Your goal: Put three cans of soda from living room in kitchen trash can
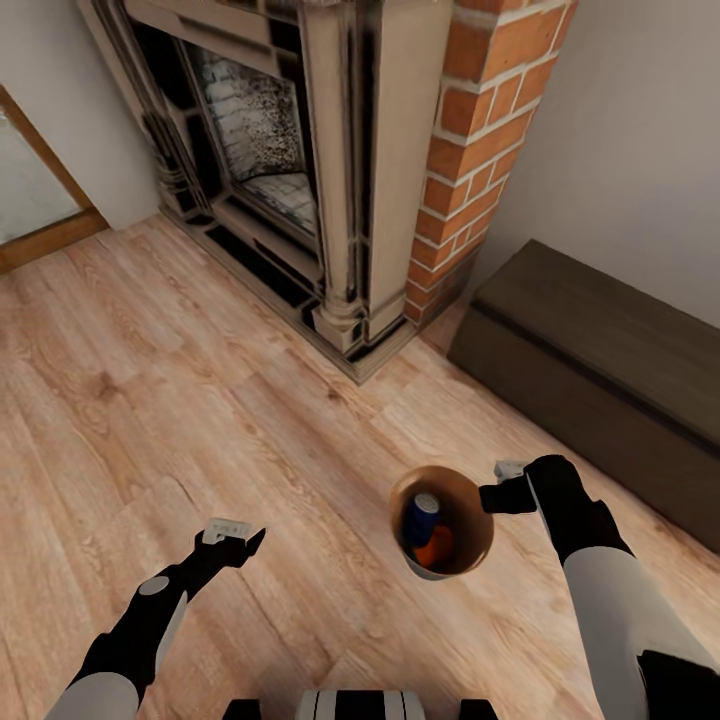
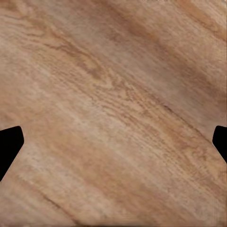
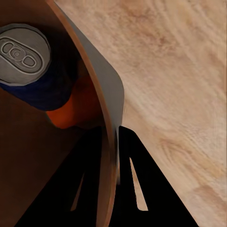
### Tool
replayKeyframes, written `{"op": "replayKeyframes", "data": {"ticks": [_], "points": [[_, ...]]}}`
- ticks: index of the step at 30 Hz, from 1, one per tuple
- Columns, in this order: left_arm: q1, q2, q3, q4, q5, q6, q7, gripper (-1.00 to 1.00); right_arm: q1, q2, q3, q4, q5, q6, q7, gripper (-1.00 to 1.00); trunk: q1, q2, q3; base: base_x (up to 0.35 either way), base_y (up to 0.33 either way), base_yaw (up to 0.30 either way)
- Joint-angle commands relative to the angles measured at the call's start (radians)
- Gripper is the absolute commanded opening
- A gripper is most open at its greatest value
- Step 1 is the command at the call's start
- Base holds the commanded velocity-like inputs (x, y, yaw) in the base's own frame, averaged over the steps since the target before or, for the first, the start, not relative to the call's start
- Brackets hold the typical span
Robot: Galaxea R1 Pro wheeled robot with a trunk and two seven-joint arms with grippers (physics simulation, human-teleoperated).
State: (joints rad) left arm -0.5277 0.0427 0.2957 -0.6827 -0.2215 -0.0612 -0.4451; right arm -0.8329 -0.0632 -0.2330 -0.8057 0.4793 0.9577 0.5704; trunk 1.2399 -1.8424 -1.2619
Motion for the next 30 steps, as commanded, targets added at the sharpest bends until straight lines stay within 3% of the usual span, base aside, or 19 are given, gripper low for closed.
{"op": "replayKeyframes", "data": {"ticks": [1, 30], "points": [[0.000, 0.000, 0.000, 0.000, 0.000, 0.000, 0.000, 1.00, 0.000, 0.000, 0.000, 0.000, -0.016, 0.006, 0.005, -1.00, 0.000, 0.000, 0.001, 0.000, 0.000, 0.223], [0.000, -0.001, -0.001, 0.002, -0.002, 0.000, 0.002, 1.00, 0.004, 0.012, 0.001, 0.000, -0.016, 0.006, 0.003, -1.00, 0.000, 0.000, 0.026, 0.000, 0.000, 0.223]]}}
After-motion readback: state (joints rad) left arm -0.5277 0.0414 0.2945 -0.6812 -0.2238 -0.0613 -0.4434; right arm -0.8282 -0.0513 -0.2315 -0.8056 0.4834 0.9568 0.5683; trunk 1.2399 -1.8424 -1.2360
